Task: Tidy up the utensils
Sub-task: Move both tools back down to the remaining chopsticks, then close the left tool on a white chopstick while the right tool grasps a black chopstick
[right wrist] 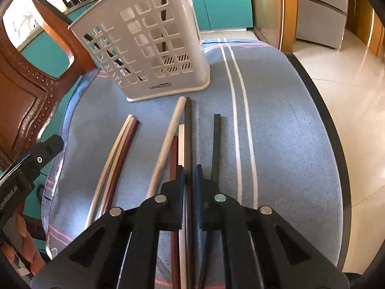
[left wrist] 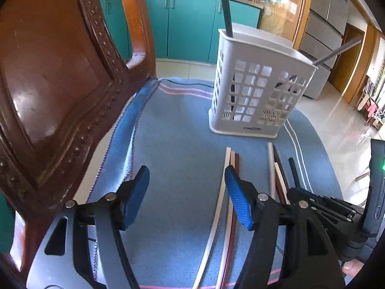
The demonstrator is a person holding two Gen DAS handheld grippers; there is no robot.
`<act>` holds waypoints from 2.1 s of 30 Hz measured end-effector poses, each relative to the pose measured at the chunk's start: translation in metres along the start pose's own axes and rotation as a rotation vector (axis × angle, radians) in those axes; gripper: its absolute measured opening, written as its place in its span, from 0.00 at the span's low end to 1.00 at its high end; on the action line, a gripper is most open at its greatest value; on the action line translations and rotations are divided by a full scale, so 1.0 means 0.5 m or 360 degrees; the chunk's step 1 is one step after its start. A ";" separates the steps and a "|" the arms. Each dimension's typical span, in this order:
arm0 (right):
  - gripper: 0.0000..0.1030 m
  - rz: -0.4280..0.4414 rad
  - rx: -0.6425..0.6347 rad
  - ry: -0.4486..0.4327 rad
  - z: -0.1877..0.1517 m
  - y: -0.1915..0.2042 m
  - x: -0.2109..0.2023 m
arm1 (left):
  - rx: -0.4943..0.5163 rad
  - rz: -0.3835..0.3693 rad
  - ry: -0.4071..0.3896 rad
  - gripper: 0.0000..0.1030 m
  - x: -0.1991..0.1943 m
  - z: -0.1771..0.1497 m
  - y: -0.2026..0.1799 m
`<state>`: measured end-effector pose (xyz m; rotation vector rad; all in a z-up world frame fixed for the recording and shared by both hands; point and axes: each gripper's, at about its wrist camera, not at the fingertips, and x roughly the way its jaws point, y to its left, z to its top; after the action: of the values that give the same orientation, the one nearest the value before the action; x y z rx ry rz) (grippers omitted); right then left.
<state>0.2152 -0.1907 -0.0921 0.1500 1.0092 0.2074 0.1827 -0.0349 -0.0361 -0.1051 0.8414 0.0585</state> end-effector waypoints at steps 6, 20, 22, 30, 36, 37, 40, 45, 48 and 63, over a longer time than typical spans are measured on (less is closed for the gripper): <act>0.14 -0.0029 -0.0017 -0.0021 0.007 -0.001 0.002 | 0.0039 0.0002 0.0058 0.67 0.011 -0.011 -0.010; 0.28 -0.0063 0.0153 -0.0146 0.031 -0.073 -0.044 | 0.0068 0.0002 0.0170 0.72 0.037 -0.026 -0.017; 0.28 -0.0069 0.0159 -0.0142 0.030 -0.077 -0.044 | 0.0083 0.0002 0.0181 0.73 0.042 -0.028 -0.023; 0.33 -0.0080 0.0161 -0.0116 0.033 -0.088 -0.044 | 0.0138 0.0005 0.0222 0.74 0.053 -0.037 -0.043; 0.34 -0.0093 0.0140 -0.0089 0.030 -0.085 -0.039 | 0.0165 0.0009 0.0246 0.76 0.059 -0.043 -0.052; 0.34 -0.0094 0.0139 -0.0088 0.030 -0.085 -0.039 | 0.0169 0.0009 0.0249 0.76 0.060 -0.044 -0.053; 0.36 -0.0092 0.0143 -0.0084 0.030 -0.085 -0.038 | 0.0183 0.0008 0.0257 0.76 0.061 -0.047 -0.057; 0.38 -0.0088 0.0150 -0.0079 0.030 -0.087 -0.038 | 0.0196 -0.0081 0.0264 0.76 0.060 -0.048 -0.067; 0.38 -0.0087 0.0149 -0.0078 0.031 -0.087 -0.038 | 0.0208 -0.0155 0.0270 0.76 0.057 -0.051 -0.078; 0.40 -0.0084 0.0145 -0.0061 0.027 -0.087 -0.038 | 0.0296 -0.0254 0.0347 0.71 0.083 -0.083 -0.130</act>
<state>0.2214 -0.2377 -0.0787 0.2095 0.9835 0.1101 0.1855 -0.1038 -0.0901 -0.0030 1.0494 -0.1843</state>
